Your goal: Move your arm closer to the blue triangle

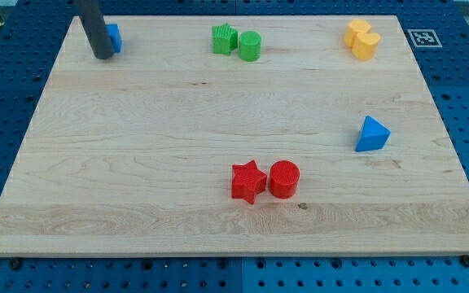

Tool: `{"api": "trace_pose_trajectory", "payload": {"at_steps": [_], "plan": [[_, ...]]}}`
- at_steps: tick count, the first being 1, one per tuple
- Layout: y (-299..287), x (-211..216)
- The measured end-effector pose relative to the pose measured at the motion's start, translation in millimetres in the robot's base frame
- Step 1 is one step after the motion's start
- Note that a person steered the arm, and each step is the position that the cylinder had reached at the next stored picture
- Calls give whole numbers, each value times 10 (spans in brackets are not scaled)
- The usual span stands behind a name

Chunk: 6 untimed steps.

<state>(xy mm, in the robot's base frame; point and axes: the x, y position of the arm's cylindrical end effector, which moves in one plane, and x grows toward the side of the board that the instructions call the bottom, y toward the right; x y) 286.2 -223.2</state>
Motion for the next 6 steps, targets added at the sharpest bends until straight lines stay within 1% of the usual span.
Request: {"api": "trace_pose_trajectory", "payload": {"at_steps": [1, 2, 3, 4, 5, 6], "plan": [[-16, -139], [-16, -192], [2, -155], [282, 202], [757, 465], [1572, 609]]}}
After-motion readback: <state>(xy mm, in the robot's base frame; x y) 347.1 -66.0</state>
